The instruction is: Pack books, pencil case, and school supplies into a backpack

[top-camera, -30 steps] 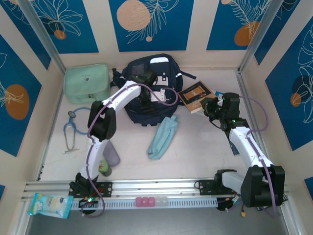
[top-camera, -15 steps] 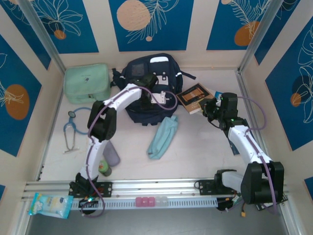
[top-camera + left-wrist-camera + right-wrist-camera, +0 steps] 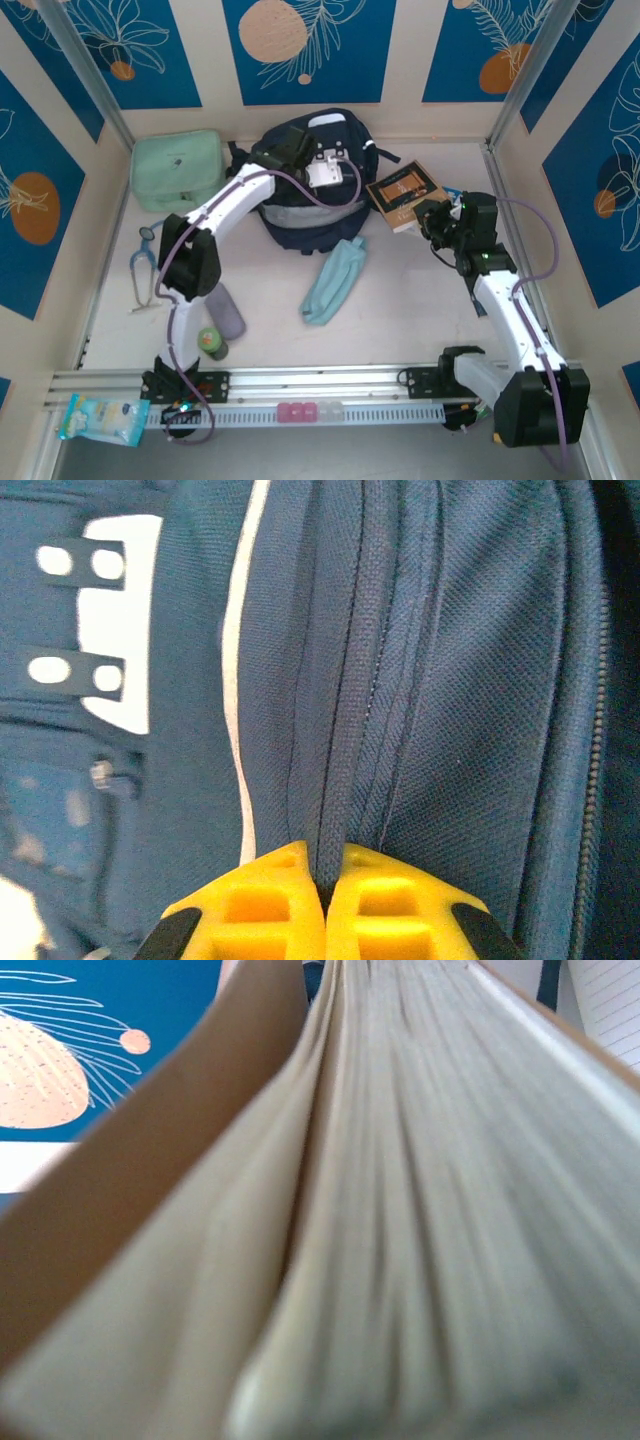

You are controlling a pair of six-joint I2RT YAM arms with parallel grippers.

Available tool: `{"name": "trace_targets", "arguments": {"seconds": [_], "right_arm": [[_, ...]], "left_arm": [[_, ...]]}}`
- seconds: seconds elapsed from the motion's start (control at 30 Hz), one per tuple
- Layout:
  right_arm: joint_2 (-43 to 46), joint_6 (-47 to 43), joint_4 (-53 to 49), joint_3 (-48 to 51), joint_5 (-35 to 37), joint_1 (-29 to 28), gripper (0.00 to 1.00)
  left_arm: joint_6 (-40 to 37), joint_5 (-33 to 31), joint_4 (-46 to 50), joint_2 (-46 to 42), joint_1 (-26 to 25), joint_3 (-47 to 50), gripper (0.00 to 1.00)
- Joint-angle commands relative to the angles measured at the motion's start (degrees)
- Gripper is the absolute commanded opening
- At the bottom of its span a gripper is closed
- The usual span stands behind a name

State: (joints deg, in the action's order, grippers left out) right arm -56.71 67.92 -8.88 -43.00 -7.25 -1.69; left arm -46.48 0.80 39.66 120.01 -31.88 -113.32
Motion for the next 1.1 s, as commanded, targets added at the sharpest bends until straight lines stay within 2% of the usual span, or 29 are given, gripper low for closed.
{"name": "trace_targets", "arguments": {"seconds": [0.0, 0.1, 0.23, 0.5, 0.57, 0.63, 0.77, 0.9, 1.07], "right_arm": [[4.62, -2.67, -0.85, -1.85, 0.21, 0.04, 0.05], [8.29, -3.56, -2.85, -0.74, -0.09, -0.03, 0.05], [12.4, -2.2, -3.95, 1.45, -1.63, -0.78, 0.05], [11.88, 4.6, -2.01, 4.98, -2.86, -7.16, 0.05], [12.04, 5.27, -3.15, 4.71, 0.01, -9.35, 0.04], [11.13, 5.14, -0.51, 4.94, 1.17, -11.39, 0.04], [1.63, 8.51, 10.86, 3.46, -5.6, -13.73, 0.03], [-9.78, 9.93, 22.26, -1.49, -5.72, -16.58, 0.03], [-21.57, 9.95, 27.96, -10.12, -1.11, -16.54, 0.03]], "left_arm": [[8.79, -1.6, -12.08, -5.2, 0.32, -1.42, 0.0], [15.46, -4.15, -17.6, -6.25, 0.31, -1.31, 0.0], [21.55, -3.76, -21.91, -6.38, 0.23, -1.35, 0.0], [25.05, -8.27, -23.97, -6.2, -1.02, -3.49, 0.0], [25.52, -9.89, -23.91, -6.02, -1.06, -4.12, 0.0], [25.69, -8.9, -23.04, -6.26, -1.18, -4.41, 0.0], [27.01, -6.65, -23.4, -6.81, -1.75, -4.19, 0.0], [27.03, -7.03, -23.18, -7.11, -2.22, -4.46, 0.0], [27.61, -6.62, -21.92, -7.9, -2.45, -4.4, 0.0]]}}
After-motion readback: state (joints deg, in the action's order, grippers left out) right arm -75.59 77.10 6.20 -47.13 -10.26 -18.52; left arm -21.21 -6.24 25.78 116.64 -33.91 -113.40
